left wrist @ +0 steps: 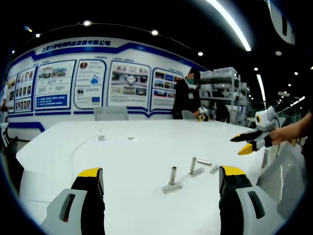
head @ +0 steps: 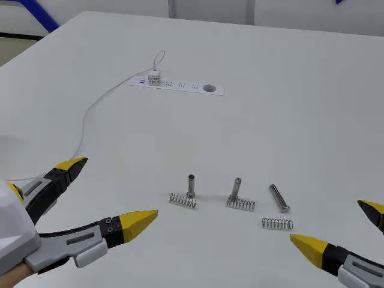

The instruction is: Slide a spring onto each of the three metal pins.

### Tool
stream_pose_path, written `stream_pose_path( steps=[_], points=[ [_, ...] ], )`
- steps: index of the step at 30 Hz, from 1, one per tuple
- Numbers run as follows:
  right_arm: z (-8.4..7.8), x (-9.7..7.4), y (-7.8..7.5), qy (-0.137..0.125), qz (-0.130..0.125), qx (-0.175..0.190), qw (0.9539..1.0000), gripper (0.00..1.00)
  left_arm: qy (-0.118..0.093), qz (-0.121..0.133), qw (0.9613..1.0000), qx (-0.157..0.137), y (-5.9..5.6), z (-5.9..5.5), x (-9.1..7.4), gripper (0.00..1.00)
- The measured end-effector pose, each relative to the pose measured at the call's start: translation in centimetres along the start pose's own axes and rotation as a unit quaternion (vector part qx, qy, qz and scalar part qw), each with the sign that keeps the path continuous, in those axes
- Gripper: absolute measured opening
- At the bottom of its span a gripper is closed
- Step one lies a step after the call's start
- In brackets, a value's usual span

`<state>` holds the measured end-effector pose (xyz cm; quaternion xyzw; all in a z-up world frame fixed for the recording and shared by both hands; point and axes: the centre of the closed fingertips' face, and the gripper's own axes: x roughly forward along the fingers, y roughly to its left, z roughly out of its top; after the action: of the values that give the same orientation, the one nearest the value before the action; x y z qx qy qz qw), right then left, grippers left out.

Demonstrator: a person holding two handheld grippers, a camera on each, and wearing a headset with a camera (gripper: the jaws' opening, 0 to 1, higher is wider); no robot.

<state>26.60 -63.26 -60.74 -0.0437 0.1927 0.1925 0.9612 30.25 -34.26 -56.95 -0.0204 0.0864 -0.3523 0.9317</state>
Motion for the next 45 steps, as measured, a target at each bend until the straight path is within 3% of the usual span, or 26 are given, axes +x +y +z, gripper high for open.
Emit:
stream_pose_path(
  steps=[15,29,32,37,45],
  points=[
    [0.7,0.9,-0.2,0.008,0.022,-0.013,0.9996,0.68,0.008,0.001,0.9999,0.007,0.1,-0.3,0.0,1.00],
    [0.6,2.9,0.0,0.041,0.046,-0.033,0.9975,0.61,0.026,-0.007,0.9996,0.011,-0.2,-0.9,0.1,1.00],
    [1.1,3.4,-0.3,0.039,0.044,-0.036,0.9976,0.56,0.024,-0.004,0.9997,0.005,-0.1,-0.8,0.0,1.00],
    [1.2,4.7,-2.0,0.060,0.024,-0.032,0.9974,0.47,0.029,-0.001,0.9996,0.000,0.1,-1.1,0.2,1.00],
    [1.9,6.0,-3.0,0.064,0.032,-0.040,0.9966,0.45,0.033,0.000,0.9995,0.001,0.2,-1.3,0.2,1.00]
  ],
)
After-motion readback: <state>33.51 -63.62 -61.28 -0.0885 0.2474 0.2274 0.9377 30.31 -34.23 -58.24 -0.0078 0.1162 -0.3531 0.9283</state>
